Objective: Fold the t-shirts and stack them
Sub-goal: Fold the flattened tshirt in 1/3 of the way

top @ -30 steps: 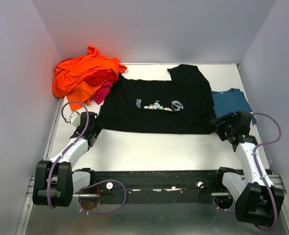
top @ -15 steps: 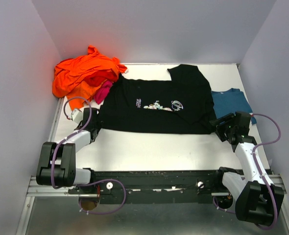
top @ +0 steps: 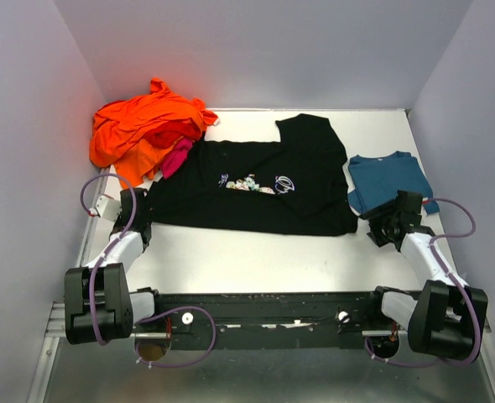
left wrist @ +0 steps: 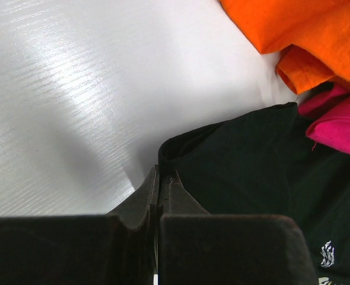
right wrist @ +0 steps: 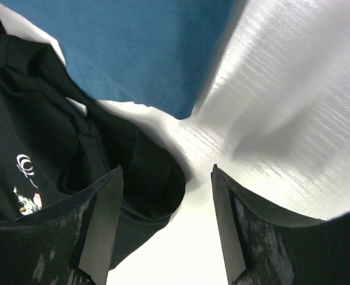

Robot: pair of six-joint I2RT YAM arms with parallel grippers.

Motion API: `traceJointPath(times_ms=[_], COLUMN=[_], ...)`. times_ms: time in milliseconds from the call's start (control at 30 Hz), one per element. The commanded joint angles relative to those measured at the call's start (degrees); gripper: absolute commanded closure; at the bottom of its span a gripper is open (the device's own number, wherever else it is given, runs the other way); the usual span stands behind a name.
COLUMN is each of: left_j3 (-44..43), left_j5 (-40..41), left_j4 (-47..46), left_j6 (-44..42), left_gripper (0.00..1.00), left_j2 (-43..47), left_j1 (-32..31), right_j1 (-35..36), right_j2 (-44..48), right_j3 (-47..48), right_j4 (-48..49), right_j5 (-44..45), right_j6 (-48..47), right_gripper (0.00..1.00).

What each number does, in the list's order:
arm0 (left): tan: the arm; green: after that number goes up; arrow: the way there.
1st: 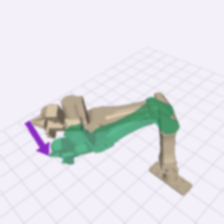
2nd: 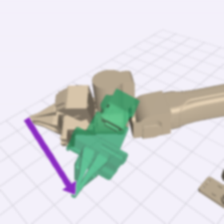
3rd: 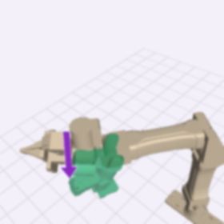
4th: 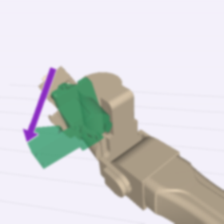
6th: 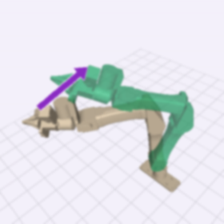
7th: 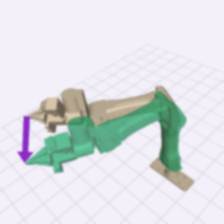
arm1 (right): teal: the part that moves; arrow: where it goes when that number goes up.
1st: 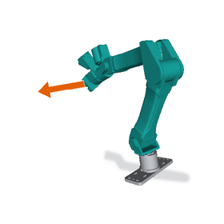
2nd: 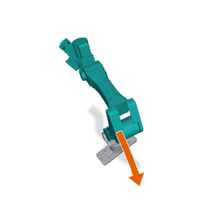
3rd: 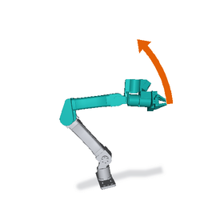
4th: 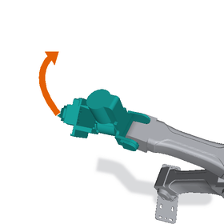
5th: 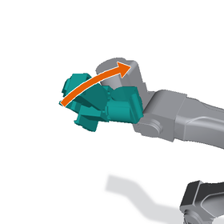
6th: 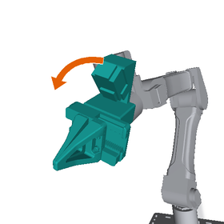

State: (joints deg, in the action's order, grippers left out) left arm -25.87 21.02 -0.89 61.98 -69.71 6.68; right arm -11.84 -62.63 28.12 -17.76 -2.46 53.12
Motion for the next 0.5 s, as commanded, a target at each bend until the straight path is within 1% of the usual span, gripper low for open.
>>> traceJointPath(times_ms=[0, 100, 233, 400, 467], left_j3=[0.2, -0.1, -0.2, -0.3, -0.4], left_j5=[1.2, 1.0, 1.1, 1.3, 1.4], left_j4=[0.5, 0.8, 0.8, 0.8, 0.8], left_j6=[-0.6, -0.9, -0.9, -0.9, -1.0], left_gripper=[1.00, 1.00, 1.00, 1.00, 1.00], left_j2=[0.5, 0.5, 0.9, 1.3, 1.3], left_j1=[0.5, 0.5, 0.5, 0.5, 0.4], right_j1=[0.1, 0.1, 0.1, 0.0, 0.1], right_j2=[0.3, 2.5, 5.1, 2.9, 1.1], right_j3=[0.1, -0.3, -3.2, -5.4, -5.4], right_j4=[-0.2, -3.4, -3.8, -1.1, 0.3], right_j5=[-3.4, -5.2, -7.9, -9.2, -9.8], right_j6=[-0.3, -1.4, -1.8, 1.2, 2.2], right_gripper=[0.32, 0.32, 0.35, 0.41, 0.42])
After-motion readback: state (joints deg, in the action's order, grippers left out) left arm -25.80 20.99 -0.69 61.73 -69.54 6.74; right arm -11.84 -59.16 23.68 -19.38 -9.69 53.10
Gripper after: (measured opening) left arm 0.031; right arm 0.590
